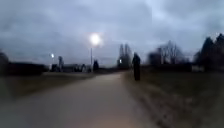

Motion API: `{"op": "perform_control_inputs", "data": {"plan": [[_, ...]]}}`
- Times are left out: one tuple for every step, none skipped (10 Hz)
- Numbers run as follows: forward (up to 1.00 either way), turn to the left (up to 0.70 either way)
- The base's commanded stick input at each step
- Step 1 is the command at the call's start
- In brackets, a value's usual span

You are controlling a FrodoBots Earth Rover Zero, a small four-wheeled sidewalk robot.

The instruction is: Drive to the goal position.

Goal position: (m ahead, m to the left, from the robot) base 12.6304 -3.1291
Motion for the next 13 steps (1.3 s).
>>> {"op": "perform_control_inputs", "data": {"plan": [[1.00, 0.04], [1.00, 0.04], [1.00, 0.04], [1.00, 0.04], [1.00, 0.04], [1.00, 0.04], [1.00, 0.04], [1.00, 0.04], [1.00, 0.04], [1.00, 0.04], [1.00, 0.04], [1.00, 0.04], [1.00, 0.04]]}}
